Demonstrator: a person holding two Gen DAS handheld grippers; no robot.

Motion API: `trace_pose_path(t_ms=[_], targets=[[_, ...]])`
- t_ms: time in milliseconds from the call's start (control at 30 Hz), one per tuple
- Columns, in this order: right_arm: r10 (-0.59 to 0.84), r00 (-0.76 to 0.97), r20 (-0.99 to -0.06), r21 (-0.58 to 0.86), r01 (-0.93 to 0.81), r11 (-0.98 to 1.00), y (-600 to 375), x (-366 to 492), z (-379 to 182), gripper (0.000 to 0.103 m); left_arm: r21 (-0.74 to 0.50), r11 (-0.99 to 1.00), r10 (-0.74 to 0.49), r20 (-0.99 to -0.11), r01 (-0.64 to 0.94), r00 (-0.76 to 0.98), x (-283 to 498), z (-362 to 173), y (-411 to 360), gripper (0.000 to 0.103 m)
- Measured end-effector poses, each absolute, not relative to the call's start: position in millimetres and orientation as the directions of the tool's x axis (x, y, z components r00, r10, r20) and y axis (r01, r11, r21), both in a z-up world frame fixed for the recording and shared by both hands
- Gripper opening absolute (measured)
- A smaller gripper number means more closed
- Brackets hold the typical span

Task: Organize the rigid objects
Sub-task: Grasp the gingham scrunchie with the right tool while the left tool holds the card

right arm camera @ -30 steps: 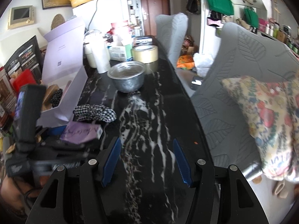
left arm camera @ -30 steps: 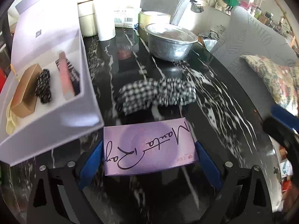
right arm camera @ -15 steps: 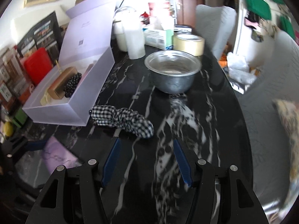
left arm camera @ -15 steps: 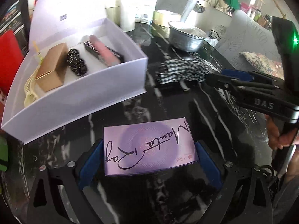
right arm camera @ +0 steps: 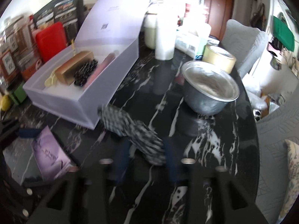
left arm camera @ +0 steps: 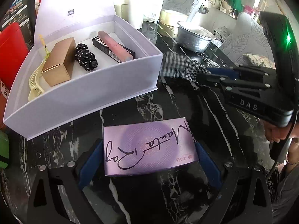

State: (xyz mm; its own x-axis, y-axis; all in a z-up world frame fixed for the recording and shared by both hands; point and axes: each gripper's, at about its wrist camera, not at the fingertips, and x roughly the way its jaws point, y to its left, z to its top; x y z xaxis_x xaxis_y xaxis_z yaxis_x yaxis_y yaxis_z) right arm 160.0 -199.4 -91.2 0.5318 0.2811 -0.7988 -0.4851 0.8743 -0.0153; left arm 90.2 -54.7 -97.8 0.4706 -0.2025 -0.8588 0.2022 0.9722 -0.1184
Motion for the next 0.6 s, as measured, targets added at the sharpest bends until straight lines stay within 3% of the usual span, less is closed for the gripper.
trace_pose_path(t_ms=[167,600], targets=[[0.267,0.515,-0.815,-0.021,-0.488,0.873,-197,147,-92,0.017,-0.123,0.973,-0.204,-0.858,0.197,0.472,83,-98,-52,0.097],[0.238,0.497,-0.834,-0.019,-0.458,0.889,-198,84,-82,0.016,-0.133,0.976,-0.202,-0.857,0.175,0.474,58,-96,-38,0.097]])
